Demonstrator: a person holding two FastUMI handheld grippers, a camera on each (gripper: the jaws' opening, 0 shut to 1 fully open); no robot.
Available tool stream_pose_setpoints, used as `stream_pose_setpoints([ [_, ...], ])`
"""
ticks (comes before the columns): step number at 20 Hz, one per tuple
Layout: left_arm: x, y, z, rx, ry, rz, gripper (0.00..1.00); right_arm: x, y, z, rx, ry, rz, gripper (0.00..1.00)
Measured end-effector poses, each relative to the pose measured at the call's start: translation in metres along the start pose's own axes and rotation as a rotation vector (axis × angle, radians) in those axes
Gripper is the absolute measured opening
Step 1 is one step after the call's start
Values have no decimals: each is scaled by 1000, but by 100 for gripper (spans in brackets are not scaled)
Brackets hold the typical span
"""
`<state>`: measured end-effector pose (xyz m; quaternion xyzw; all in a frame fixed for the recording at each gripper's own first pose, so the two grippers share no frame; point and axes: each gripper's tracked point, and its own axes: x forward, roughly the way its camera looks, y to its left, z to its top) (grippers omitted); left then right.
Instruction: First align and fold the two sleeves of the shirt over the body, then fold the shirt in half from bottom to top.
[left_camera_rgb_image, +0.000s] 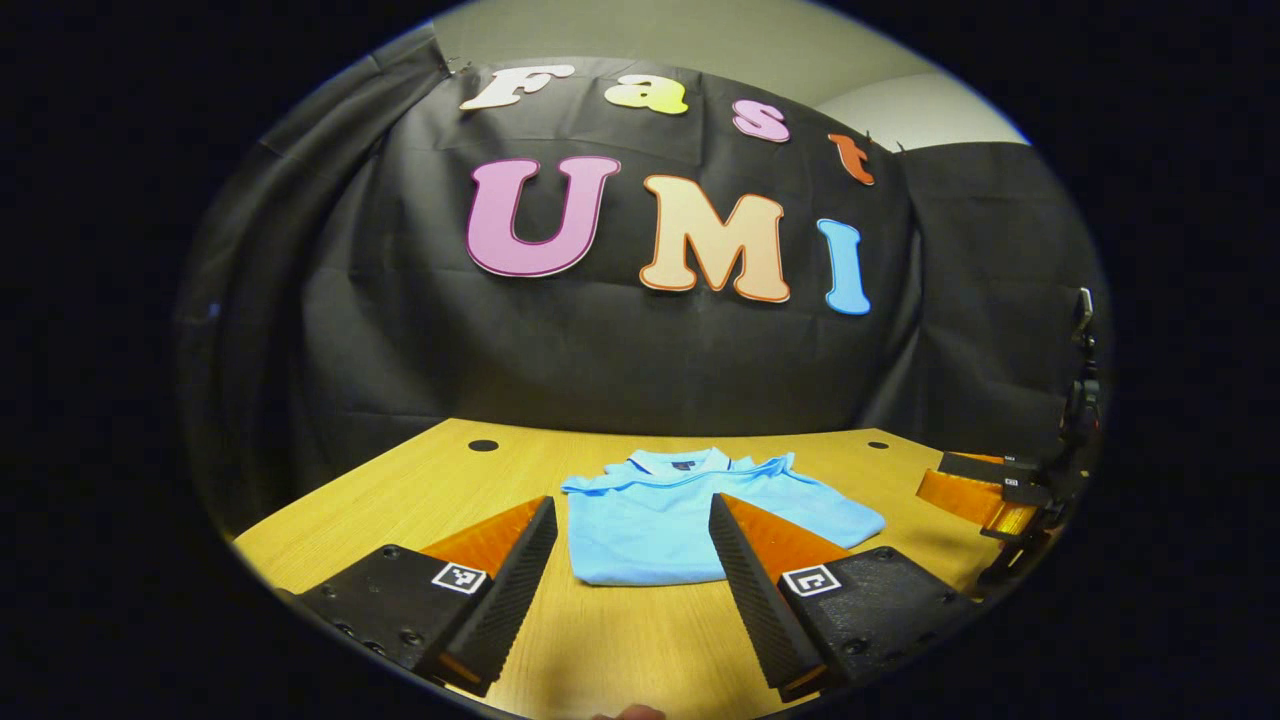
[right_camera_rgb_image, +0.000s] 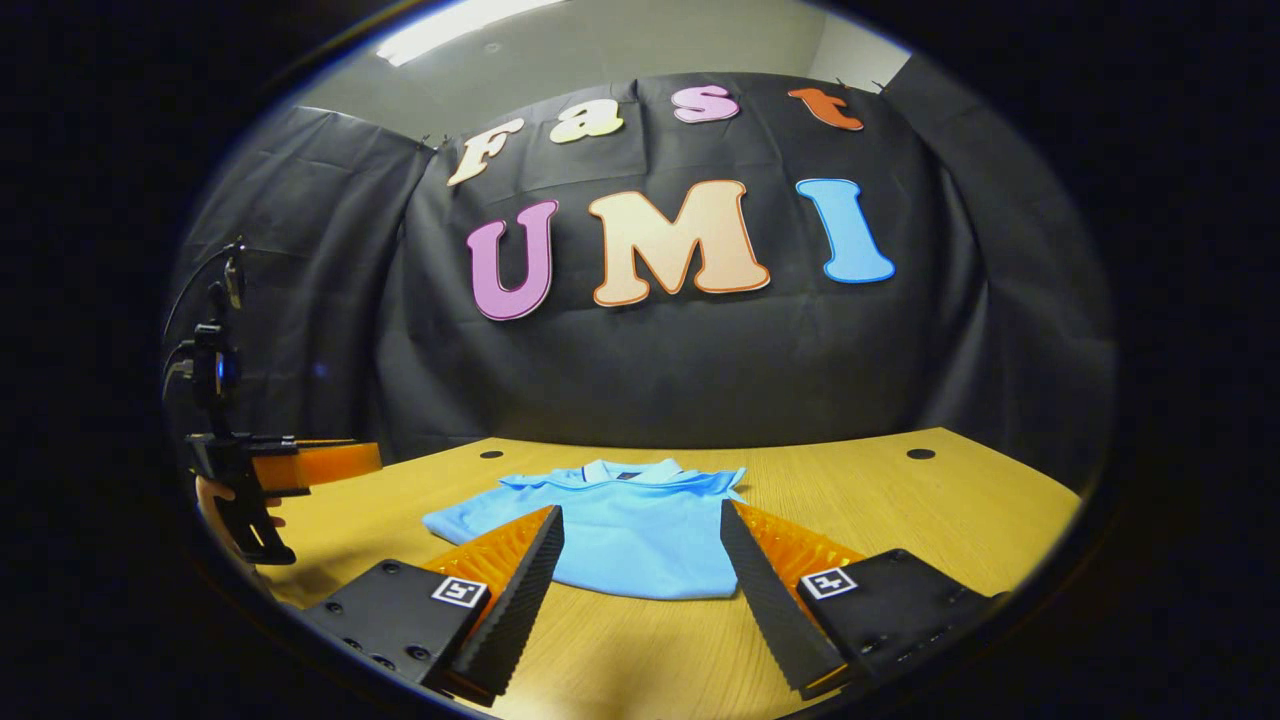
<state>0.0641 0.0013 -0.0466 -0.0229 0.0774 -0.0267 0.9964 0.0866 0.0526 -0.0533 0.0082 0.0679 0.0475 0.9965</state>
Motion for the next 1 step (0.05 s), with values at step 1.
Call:
stream_pose_setpoints([
  [1, 0, -4, 0, 8, -5, -9, 91, -1, -1, 2, 4, -5, 1, 98],
])
